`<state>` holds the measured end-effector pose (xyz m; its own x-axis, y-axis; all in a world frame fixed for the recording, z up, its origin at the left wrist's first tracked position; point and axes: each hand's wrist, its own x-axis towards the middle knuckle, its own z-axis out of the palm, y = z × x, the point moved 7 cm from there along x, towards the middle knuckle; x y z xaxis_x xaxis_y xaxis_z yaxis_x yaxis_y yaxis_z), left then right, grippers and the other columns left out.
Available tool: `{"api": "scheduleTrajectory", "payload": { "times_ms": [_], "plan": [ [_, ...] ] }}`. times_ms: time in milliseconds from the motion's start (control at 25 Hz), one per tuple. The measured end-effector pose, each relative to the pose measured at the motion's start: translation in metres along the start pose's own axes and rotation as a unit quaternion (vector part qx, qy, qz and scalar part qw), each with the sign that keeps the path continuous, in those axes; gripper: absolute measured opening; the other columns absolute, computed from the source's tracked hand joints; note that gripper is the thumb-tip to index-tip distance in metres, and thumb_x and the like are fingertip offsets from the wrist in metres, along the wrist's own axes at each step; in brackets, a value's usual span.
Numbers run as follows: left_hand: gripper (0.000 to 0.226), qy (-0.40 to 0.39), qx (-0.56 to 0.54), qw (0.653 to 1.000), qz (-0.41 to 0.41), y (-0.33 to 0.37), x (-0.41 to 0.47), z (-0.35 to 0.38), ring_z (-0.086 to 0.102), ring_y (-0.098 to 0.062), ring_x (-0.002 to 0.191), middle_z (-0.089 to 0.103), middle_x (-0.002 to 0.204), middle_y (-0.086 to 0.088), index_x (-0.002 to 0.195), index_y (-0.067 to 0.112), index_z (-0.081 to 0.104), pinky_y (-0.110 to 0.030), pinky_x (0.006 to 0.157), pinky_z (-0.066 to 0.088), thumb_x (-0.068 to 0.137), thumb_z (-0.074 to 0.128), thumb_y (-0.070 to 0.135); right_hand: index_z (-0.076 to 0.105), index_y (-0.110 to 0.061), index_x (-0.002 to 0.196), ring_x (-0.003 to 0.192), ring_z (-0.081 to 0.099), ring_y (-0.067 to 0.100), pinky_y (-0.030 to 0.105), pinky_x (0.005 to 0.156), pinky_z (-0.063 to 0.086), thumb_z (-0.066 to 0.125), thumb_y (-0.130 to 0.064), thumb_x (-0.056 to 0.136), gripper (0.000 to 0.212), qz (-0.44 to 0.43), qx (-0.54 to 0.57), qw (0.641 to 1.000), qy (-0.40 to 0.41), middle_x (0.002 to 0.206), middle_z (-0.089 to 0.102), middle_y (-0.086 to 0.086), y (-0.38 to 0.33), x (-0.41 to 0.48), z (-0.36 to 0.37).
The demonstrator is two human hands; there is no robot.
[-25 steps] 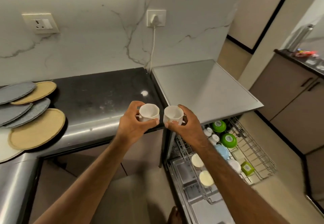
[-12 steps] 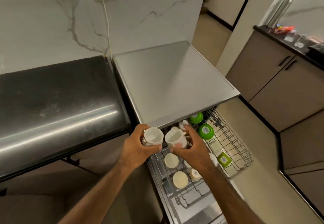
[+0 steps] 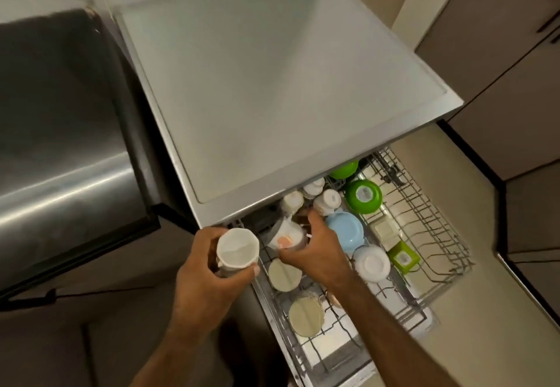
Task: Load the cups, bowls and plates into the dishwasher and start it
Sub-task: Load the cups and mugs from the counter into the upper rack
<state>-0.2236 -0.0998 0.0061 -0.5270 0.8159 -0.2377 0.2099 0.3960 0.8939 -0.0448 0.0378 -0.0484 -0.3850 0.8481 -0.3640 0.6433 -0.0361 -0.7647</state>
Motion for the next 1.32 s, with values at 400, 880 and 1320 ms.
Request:
{"api": "scheduleTrajectory", "payload": {
  "times_ms": [400,880,1320],
  "plan": [
    [0.072,0.043,-0.029,0.998,0.035,-0.058,0.016,0.031,0.064,-0.003,0.106,0.065,0.114,0.020,0.122,0.029,0.059,-0.014,0.080,0.051,0.060,0.095,0.027,0.038,-0.027,0.133,0.096,0.067,0.022,0.029,0.074,0.050,0.083,-0.049,0.071,0.081,-0.069,-0.222,0.971,-0.051,0.112,0.069,0.000,0.045,0.086,0.077],
    [0.071,0.067,-0.029,0.995,0.070,-0.073,0.016,0.023,0.063,-0.005,0.111,0.062,0.116,0.025,0.123,0.030,0.056,-0.010,0.083,0.048,0.062,0.089,0.042,0.037,-0.012,0.141,0.128,0.046,0.037,0.047,0.097,0.049,0.092,-0.037,0.064,0.098,-0.111,-0.342,0.927,-0.108,0.140,0.053,0.014,0.060,0.115,0.136],
    [0.066,0.071,-0.045,0.996,0.024,-0.073,0.038,0.048,0.064,0.002,0.106,0.061,0.114,0.028,0.122,0.036,0.056,-0.026,0.082,0.059,0.066,0.091,0.044,0.053,-0.011,0.125,0.103,0.068,0.025,0.038,0.085,0.055,0.063,0.000,0.077,0.050,0.006,0.483,0.851,-0.204,0.112,0.072,0.009,0.054,0.070,0.092]
  ]
}}
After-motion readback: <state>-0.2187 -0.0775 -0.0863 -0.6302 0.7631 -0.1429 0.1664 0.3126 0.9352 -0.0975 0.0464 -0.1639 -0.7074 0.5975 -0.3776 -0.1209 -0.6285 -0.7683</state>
